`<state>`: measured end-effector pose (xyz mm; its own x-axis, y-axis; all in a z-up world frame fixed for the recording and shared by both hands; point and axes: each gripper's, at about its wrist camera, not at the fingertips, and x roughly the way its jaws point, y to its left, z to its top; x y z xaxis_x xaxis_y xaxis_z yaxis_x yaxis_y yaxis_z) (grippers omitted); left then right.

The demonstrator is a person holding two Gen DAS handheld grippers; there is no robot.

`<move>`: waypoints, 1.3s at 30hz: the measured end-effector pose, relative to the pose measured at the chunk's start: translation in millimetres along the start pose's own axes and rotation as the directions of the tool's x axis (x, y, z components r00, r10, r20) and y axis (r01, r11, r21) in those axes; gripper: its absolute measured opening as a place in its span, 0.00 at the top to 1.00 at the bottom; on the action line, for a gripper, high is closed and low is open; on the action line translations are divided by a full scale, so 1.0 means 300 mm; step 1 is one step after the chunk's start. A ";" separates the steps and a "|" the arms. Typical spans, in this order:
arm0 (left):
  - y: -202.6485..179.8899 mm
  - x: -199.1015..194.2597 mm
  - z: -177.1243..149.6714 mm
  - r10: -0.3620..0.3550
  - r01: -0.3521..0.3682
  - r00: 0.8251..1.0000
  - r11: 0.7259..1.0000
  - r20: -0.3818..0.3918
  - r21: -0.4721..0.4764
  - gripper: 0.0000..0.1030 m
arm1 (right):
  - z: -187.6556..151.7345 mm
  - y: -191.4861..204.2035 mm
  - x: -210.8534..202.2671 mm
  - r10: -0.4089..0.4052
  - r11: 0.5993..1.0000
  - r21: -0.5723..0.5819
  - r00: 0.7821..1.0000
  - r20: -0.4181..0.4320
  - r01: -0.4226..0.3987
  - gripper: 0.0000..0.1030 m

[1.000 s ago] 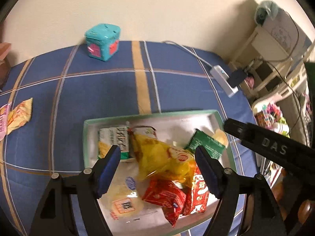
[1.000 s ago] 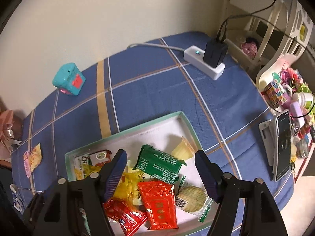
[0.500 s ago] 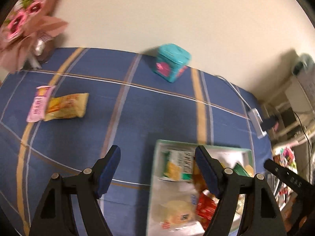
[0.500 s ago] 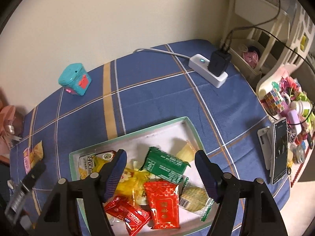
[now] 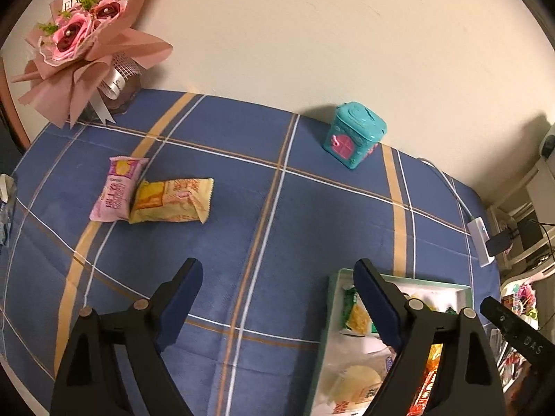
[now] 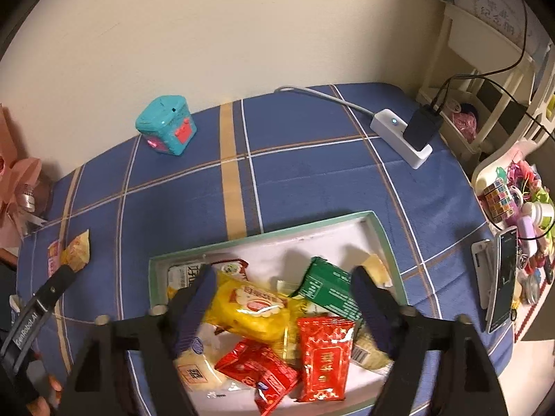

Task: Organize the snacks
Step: 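Move both tools toward the pink and yellow-orange roll packets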

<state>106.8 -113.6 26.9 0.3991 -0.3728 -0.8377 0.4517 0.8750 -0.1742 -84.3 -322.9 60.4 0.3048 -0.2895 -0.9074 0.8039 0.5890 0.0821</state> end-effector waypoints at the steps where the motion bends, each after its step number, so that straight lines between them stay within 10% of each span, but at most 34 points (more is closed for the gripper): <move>1: 0.003 -0.002 0.002 0.007 -0.007 1.000 1.000 0.010 -0.002 0.03 | 0.000 0.007 -0.005 -0.002 1.000 0.000 1.000 0.011 0.002 0.05; 21: 0.131 -0.042 0.041 0.082 -0.083 0.996 0.996 0.038 0.012 0.00 | -0.021 0.173 -0.012 0.005 0.998 -0.055 1.000 0.025 -0.003 0.00; 39: 0.554 -0.109 0.079 0.182 -0.175 0.983 0.972 0.035 -0.155 0.00 | -0.147 0.590 -0.007 0.060 0.963 -0.262 0.998 0.009 -0.056 0.00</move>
<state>187.9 36.7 37.7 0.5026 -0.2176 -0.8367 0.2460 0.9638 -0.1029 34.8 -184.6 58.7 0.3570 -0.2603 -0.8971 0.6239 0.7812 0.0216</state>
